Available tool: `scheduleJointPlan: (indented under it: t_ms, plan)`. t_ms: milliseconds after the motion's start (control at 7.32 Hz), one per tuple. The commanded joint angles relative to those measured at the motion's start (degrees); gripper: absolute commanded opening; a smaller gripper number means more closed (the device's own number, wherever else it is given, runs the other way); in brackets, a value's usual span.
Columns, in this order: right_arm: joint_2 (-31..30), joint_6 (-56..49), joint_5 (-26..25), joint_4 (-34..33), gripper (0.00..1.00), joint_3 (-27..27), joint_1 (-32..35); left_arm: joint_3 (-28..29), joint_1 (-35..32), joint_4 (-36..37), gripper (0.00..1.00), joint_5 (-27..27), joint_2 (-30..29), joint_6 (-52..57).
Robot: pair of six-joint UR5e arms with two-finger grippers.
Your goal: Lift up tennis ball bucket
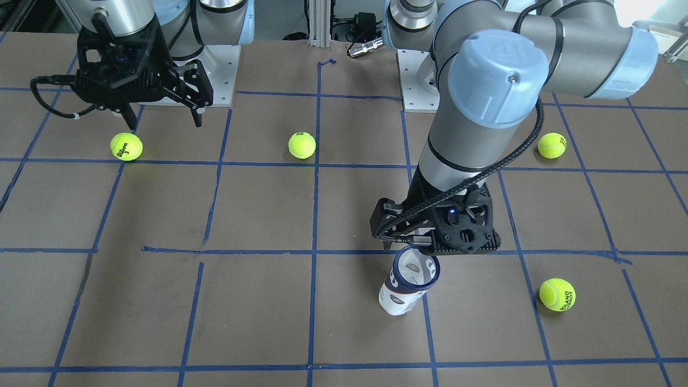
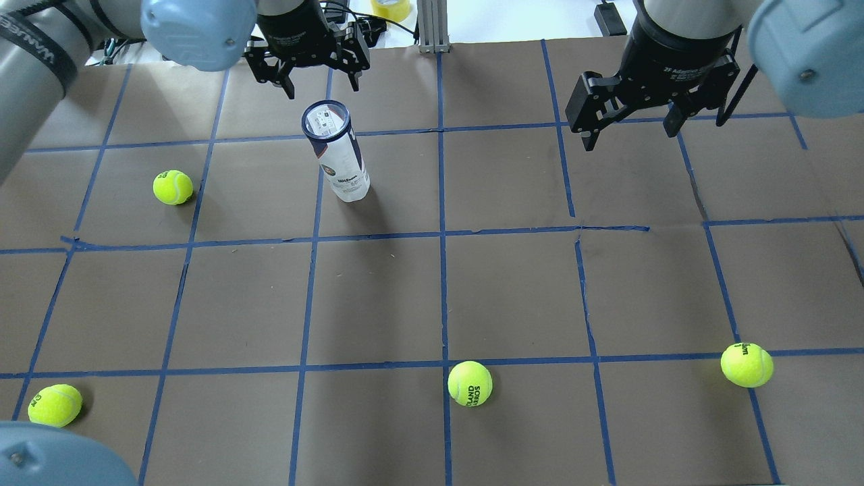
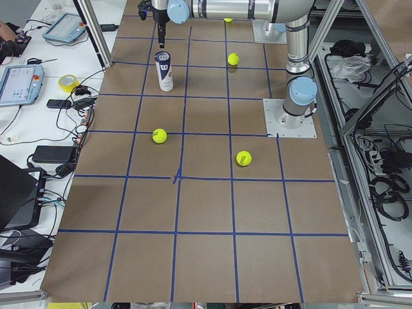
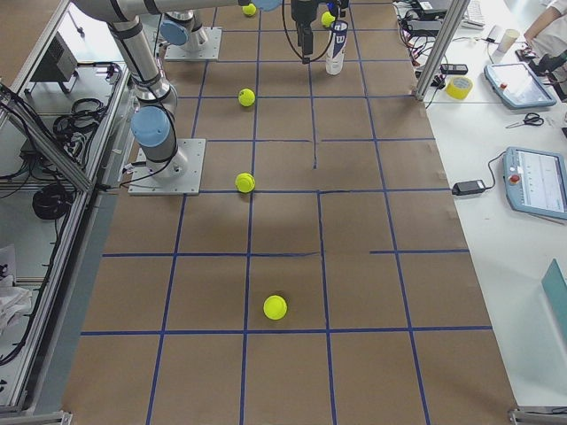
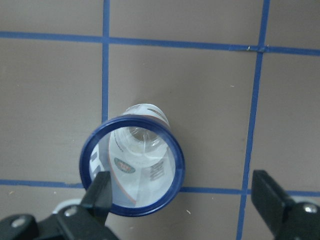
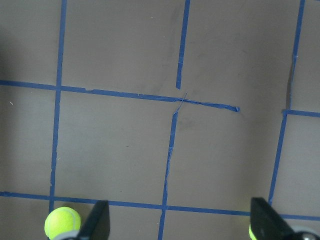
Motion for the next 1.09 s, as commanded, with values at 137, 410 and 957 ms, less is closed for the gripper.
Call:
scheduleJointPlan:
  t_ms: [137, 410, 957]
  plan:
    - [-0.1, 0.0, 0.0, -0.4, 1.0, -0.3, 0.0, -0.5, 8.1, -8.1, 1.0, -0.2, 5.8, 7.7]
    - [-0.4, -0.2, 0.1, 0.1, 1.0, -1.3, 0.0, -3.1, 9.9, -8.8, 1.0, -0.2, 9.4, 7.6]
    - [1.6, -0.2, 3.8, -0.4, 1.0, -7.9, -3.0, -8.9, 11.3, -8.7, 1.0, 0.3, 13.7, 8.0]
